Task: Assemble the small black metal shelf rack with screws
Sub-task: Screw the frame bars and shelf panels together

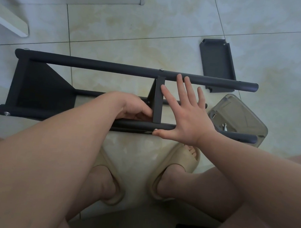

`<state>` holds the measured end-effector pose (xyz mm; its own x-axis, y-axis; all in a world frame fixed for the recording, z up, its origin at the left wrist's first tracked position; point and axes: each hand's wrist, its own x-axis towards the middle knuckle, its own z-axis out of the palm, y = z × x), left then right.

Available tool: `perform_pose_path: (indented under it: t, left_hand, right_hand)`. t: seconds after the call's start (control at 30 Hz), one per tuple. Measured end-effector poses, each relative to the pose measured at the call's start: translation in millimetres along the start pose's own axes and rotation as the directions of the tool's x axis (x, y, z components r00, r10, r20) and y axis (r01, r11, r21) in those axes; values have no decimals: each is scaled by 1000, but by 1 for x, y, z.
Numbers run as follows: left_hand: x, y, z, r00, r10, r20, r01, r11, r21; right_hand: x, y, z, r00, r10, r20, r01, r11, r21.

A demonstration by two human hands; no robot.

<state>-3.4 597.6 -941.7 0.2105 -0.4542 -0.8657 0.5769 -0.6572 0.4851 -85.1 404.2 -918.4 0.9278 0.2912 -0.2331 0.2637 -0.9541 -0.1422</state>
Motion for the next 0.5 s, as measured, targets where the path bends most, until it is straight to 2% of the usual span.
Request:
perform_pose_path:
  t: [0.13,0.4,0.5]
  left_hand:
    - [1,0,0,999,4,-33,-2,999,53]
    - [-3,-1,-3,997,-20,77,22,999,-30]
    - [-1,-1,-1,1000,0,24,0,1000,-13]
  right_hand:
    - [0,0,0,1000,3,-2,-3,1000,-1]
    - [0,0,0,1000,1,-6,-1,1000,-2]
    - [0,0,0,1000,-4,-12,4,1000,2]
